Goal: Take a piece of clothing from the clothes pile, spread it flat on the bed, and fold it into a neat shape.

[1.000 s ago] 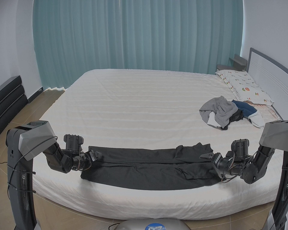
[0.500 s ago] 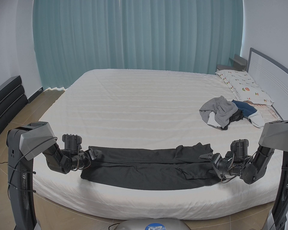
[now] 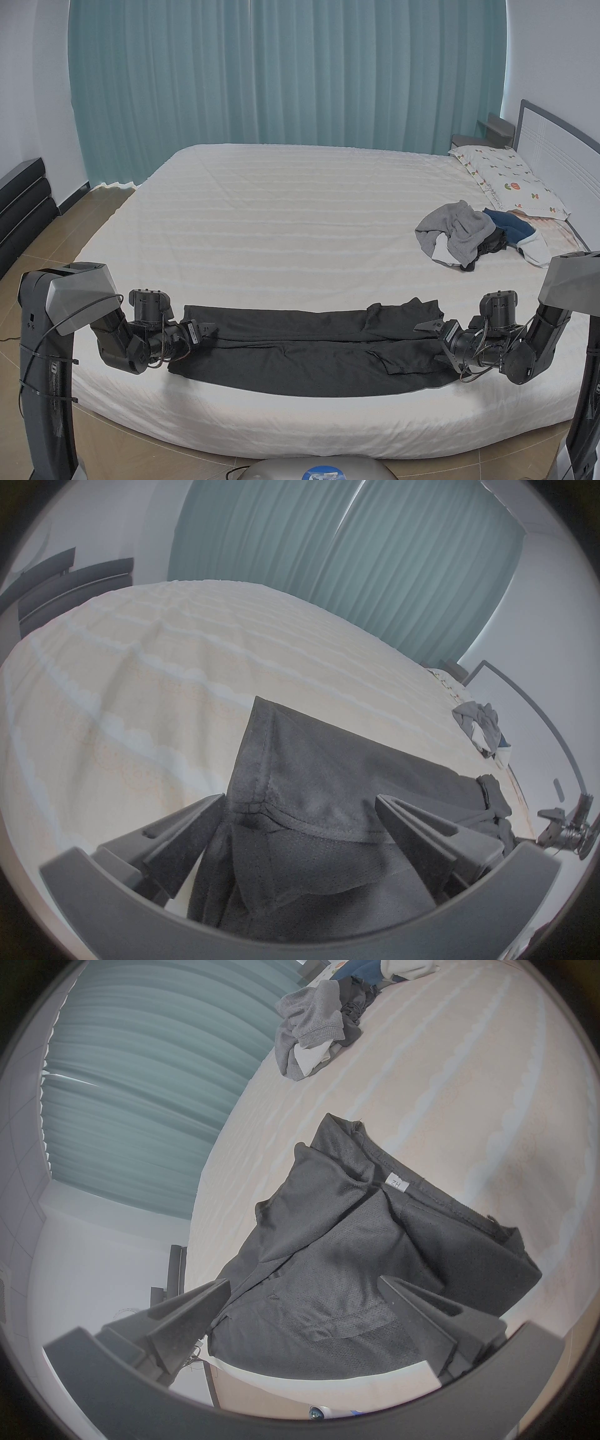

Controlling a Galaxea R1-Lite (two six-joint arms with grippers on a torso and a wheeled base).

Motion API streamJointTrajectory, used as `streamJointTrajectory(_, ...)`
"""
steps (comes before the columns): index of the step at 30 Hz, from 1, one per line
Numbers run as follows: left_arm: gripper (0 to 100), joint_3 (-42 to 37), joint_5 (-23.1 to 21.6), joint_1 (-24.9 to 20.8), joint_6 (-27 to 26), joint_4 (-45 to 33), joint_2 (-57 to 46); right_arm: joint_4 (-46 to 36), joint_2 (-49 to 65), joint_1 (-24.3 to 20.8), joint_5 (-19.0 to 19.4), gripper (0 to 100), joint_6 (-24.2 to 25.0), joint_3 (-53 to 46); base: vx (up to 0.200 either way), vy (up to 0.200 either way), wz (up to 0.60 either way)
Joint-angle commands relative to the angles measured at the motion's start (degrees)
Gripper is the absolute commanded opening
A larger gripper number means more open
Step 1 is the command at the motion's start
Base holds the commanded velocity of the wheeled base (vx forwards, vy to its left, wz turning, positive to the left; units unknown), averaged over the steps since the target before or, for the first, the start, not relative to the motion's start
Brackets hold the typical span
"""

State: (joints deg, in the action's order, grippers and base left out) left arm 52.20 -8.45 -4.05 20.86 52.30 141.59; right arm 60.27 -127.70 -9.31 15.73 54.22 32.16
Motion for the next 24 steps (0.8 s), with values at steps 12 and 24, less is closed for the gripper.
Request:
streamJointTrajectory(12, 0, -1.0, -0.1, 0.5, -0.3, 1.8, 1.1, 0.0, 0.2, -0.1, 0.0, 100, 0.1, -0.1, 0.0, 0.0, 0.0)
streamJointTrajectory(24, 0, -2.0, 0.2, 0.5, 4.6, 2.2, -3.2, 0.0, 0.5, 1.1, 0.1, 100, 0.3, 0.2, 0.0, 0.0, 0.0)
